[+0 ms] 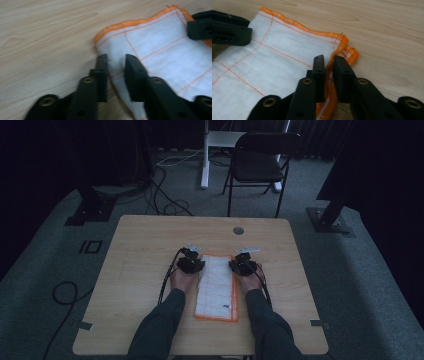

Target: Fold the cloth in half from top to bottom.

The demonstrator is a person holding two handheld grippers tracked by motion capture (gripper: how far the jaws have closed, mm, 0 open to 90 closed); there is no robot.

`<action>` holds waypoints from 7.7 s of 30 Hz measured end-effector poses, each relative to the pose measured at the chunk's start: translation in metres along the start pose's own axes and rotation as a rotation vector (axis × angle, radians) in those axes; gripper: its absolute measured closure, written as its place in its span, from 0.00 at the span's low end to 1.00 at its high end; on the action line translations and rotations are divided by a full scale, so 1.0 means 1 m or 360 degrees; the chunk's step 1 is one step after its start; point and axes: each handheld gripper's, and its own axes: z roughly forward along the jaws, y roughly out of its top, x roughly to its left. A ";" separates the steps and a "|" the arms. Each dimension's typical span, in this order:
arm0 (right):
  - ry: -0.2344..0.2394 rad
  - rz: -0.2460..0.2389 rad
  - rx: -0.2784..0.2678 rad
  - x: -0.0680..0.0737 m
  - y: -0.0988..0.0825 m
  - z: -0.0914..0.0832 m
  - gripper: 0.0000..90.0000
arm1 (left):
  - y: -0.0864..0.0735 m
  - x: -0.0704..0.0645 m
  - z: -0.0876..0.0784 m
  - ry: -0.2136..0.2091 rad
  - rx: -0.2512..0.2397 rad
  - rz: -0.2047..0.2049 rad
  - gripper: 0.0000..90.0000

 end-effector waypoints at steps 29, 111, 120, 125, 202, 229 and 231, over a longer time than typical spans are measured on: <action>0.0059 -0.0092 -0.0193 0.007 0.015 -0.031 0.94 | 0.014 -0.005 -0.043 -0.0012 -0.0178 0.0119 0.97; 0.0297 -0.0259 -0.0122 0.053 -0.081 -0.100 0.94 | -0.094 -0.053 -0.106 -0.0246 -0.0170 0.0146 0.96; 0.0299 -0.0248 -0.0067 0.054 -0.085 -0.097 0.87 | -0.100 -0.053 -0.105 -0.0248 -0.0151 0.0136 0.86; 0.0279 -0.0207 -0.0110 0.049 -0.079 -0.105 0.69 | -0.092 -0.048 -0.116 -0.0237 -0.0230 0.0114 0.78; 0.0467 -0.0261 -0.0221 0.053 -0.081 -0.129 0.68 | -0.087 -0.060 -0.104 -0.0301 -0.0108 0.0215 0.79; 0.0310 -0.0111 -0.0238 0.022 -0.088 -0.126 0.65 | -0.132 -0.058 -0.118 -0.0267 -0.0143 0.0274 0.75; 0.0298 -0.0099 -0.0233 0.019 -0.090 -0.125 0.65 | -0.132 -0.056 -0.120 -0.0266 -0.0155 0.0265 0.74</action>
